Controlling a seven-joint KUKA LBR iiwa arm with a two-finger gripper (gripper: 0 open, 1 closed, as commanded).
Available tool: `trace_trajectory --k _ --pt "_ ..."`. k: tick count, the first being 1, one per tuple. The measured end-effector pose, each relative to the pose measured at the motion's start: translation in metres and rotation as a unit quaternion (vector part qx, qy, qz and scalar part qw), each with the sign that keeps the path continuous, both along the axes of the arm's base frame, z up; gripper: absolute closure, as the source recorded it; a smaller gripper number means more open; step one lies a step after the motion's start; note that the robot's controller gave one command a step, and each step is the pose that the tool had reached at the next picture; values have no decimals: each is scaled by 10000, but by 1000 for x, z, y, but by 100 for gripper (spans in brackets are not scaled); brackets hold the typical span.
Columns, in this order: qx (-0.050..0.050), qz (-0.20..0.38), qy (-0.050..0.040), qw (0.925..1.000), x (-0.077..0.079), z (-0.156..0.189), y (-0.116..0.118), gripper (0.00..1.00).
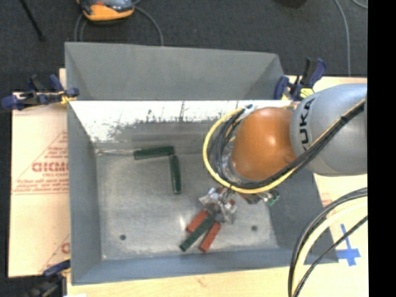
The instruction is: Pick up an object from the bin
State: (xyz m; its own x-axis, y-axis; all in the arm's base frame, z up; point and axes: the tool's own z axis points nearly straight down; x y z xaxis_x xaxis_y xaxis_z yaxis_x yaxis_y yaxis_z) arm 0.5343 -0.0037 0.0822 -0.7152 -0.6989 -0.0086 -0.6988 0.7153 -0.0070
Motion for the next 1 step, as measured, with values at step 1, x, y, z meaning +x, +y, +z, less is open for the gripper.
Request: trace_trajectory --k 1 --pt "-1 291 73 9996 -10 46 -20 100"
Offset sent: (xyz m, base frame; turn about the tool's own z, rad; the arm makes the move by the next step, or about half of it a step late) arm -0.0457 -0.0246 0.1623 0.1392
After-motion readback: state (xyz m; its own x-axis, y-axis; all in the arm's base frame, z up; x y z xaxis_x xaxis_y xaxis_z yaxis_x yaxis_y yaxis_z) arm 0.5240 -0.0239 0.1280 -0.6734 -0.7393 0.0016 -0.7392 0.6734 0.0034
